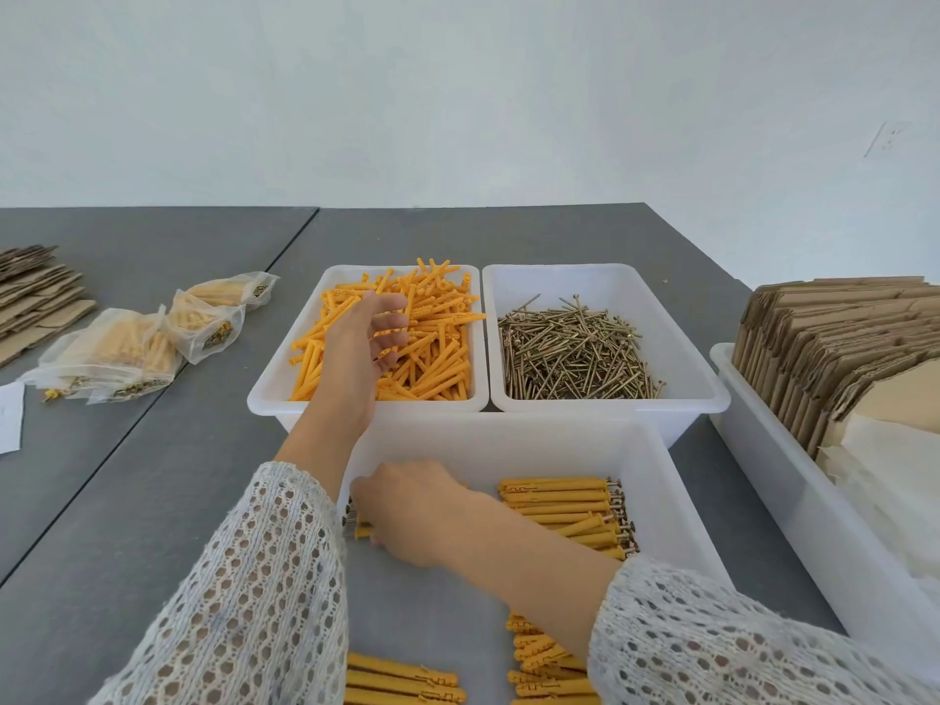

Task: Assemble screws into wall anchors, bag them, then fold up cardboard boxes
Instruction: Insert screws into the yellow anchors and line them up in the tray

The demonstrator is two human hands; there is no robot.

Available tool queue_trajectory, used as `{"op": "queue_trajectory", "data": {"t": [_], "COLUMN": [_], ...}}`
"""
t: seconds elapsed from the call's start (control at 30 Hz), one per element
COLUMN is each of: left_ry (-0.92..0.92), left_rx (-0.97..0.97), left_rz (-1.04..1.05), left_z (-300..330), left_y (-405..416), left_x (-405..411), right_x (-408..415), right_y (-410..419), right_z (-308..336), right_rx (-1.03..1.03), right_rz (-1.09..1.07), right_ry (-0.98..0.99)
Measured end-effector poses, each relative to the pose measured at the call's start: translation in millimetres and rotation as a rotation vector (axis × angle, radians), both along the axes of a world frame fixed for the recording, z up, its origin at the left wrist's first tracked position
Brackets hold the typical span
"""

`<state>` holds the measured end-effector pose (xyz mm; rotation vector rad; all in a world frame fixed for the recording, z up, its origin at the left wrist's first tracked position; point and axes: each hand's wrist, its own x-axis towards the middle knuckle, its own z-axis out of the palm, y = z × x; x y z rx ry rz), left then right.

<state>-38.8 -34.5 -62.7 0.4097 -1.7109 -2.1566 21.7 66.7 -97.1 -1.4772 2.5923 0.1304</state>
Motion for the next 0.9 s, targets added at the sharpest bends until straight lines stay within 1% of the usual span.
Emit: {"op": "queue_trajectory", "data": {"t": [0.17, 0.27, 0.33, 0.4, 0.47, 0.5, 0.53, 0.57, 0.6, 0.67, 0.7, 0.73, 0.8, 0.83, 0.9], "left_ry": [-0.005, 0.015, 0.042, 0.074, 0.099, 0.106, 0.108, 0.106, 0.089, -0.002, -0.073, -0.17, -0.365, -0.422, -0.452], "left_rx": [-0.05, -0.161, -0.25, -0.32, -0.446, -0.547, -0.659, -0.786, -0.948, -1.332, -1.476, -1.551, -1.545, -1.541, -1.547], "left_rz": [0.018, 0.036, 0.06, 0.088, 0.125, 0.141, 0.144, 0.125, 0.102, 0.085, 0.081, 0.056, -0.044, -0.104, -0.187], "left_z": [-3, -9, -13, -17, -19, -20, -21, -23, -26, -33, -36, -37, -34, -33, -31], "left_y": [-2, -2, -3, -3, -1, 1, 3, 5, 7, 12, 13, 14, 11, 9, 7], "left_x": [-3, -4, -5, -6, -9, -9, -9, -9, -8, -7, -5, -4, -4, -6, -8], "right_x": [-9, -21, -35, -51, -68, -78, -87, -96, -105, -118, -122, -126, -130, -131, -133], "right_y": [1, 4, 13, 28, 45, 54, 63, 73, 85, 106, 113, 116, 115, 111, 107], "right_z": [0, 14, 32, 49, 57, 56, 54, 49, 42, 26, 19, 15, 14, 14, 15], "right_rx": [-0.039, -0.138, -0.295, -0.527, -0.807, -0.92, -0.985, -0.991, -0.945, -0.769, -0.657, -0.538, -0.334, -0.269, -0.206], "right_rz": [-0.001, -0.011, -0.066, -0.178, -0.331, -0.415, -0.493, -0.561, -0.625, -0.754, -0.809, -0.856, -0.888, -0.88, -0.863], "right_ry": [-0.036, -0.185, -0.31, -0.364, -0.253, -0.17, -0.098, -0.056, -0.05, -0.116, -0.163, -0.2, -0.213, -0.206, -0.207]}}
